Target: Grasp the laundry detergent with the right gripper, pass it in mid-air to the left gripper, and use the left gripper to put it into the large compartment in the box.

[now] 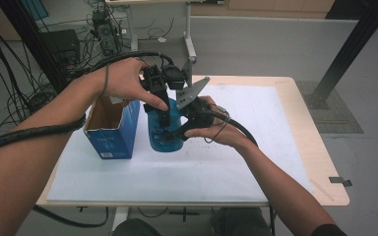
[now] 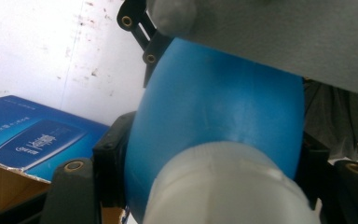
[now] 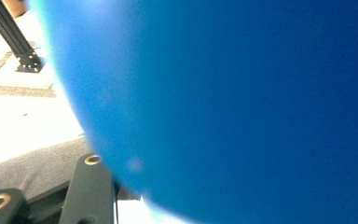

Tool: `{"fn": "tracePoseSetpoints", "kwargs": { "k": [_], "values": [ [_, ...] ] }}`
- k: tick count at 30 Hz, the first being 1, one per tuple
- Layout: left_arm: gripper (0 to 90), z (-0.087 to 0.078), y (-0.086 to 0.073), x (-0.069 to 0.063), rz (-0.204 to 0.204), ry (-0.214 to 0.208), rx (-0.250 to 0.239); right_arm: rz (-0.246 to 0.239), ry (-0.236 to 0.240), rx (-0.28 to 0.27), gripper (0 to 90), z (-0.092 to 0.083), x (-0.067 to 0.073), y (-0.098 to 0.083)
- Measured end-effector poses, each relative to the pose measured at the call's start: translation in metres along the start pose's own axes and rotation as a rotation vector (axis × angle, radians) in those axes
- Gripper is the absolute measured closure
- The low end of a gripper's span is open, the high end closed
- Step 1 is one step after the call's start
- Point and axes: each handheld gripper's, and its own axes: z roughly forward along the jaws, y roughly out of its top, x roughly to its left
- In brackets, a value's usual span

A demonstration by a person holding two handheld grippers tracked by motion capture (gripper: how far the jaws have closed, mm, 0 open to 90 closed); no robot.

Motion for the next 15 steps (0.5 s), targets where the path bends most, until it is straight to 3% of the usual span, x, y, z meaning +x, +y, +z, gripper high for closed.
{"fn": "tracePoseSetpoints", "kwargs": {
  "k": [15],
  "values": [
    [34.1,0.0032,0.0005,0.0005,0.003,-0.004,0.009,0.002,0.001,0.012,43.3,0.0013,0.0002,-0.0017]
  ]
}}
